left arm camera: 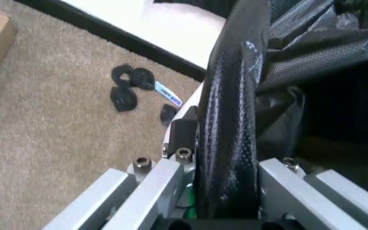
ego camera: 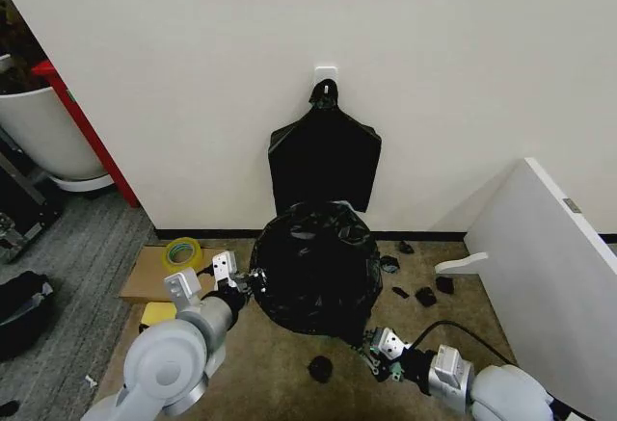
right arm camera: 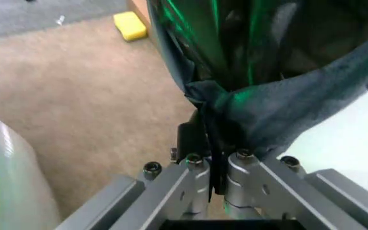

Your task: Place the garbage bag over the trash bin.

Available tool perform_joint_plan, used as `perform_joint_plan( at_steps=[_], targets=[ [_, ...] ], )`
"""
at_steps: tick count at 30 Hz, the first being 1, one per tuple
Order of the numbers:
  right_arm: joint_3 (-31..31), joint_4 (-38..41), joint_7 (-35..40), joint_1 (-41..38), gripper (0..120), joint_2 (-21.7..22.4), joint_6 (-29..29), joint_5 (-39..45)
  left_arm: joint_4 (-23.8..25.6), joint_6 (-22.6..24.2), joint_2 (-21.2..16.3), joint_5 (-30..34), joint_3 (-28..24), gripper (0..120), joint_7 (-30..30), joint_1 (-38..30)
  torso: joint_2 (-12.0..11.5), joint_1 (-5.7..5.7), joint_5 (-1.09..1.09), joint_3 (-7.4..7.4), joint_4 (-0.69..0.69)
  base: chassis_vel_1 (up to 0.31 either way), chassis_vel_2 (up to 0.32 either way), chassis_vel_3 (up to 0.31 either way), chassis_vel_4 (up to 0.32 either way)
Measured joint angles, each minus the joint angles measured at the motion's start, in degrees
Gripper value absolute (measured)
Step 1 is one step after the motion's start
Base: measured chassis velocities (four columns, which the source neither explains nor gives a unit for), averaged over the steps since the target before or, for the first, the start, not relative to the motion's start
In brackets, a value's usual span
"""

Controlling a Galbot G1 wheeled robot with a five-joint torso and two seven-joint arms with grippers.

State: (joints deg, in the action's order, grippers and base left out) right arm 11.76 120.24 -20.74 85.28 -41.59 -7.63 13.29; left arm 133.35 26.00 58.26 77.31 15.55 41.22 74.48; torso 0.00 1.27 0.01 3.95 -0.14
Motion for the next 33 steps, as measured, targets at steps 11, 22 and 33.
perform_joint_plan(
  at_steps=[11, 22, 33],
  targets=[
    [-0.3, 0.3, 1.9, 0.7, 1, -0.4, 0.0, -0.5, 0.7, 0.2, 0.5, 0.7, 1.1, 1, 0.3, 1.2, 0.0, 0.0, 0.0, 0.0, 0.0, 0.0, 0.0, 0.0, 0.0],
    [1.8, 1.9, -1.9, 3.0, 37, 1.0, 4.4, 1.9, -1.6, -1.7, 0.7, 0.1, 2.5, 1, 0.1, 0.6, 0.0, 0.0, 0.0, 0.0, 0.0, 0.0, 0.0, 0.0, 0.0],
    [5.1, 6.0, -6.6, 6.4, 80, 1.7, 9.4, 8.6, -3.4, -3.9, -0.7, -5.3, 4.1, 1, -3.4, 1.2, 0.0, 0.01, 0.0, 0.0, 0.0, 0.0, 0.0, 0.0, 0.0]
  ],
)
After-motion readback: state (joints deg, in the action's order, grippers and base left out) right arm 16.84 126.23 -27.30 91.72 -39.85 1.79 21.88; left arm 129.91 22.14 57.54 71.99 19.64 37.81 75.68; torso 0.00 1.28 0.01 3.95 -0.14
